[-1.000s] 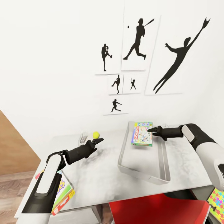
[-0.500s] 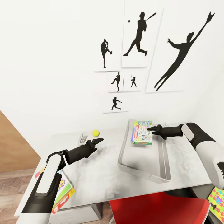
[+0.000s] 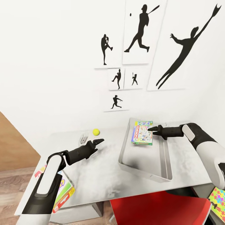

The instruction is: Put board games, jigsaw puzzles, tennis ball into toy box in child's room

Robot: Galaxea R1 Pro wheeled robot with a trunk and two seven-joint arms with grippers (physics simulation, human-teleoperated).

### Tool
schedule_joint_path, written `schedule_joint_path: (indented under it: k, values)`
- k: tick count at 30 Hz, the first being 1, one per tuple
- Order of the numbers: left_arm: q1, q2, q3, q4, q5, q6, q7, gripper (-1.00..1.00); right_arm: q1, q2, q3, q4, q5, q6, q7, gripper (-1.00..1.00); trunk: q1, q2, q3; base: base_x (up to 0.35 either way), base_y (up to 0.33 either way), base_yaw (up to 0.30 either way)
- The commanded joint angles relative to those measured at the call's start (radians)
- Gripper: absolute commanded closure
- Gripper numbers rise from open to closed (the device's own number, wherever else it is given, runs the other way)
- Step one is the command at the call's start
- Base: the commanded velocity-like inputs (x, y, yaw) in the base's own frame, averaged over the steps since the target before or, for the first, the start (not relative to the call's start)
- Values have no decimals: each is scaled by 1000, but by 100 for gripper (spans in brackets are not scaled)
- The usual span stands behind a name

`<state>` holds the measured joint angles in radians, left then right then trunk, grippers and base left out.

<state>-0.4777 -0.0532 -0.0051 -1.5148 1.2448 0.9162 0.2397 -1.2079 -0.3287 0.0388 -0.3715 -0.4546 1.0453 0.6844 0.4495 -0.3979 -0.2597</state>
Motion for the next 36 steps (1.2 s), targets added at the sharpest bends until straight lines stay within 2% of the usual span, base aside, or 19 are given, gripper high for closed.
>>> schedule_joint_path:
  k: [1,18,36]
  values:
    - [-1,0,0,-1,11,3,10,-100,-1,-1,3,0,2,2,9,100,1,-2,-4,0,0,0]
    - [-1,-1,0,-1,11,3,11,-100,-2,26,4,-5,2,2,7,100,1,-2,-30,0,0,0]
    - [-1,0,0,0,10,3,10,-100,-2,30,3,-14,2,2,7,100,1,-2,-42,0,0,0]
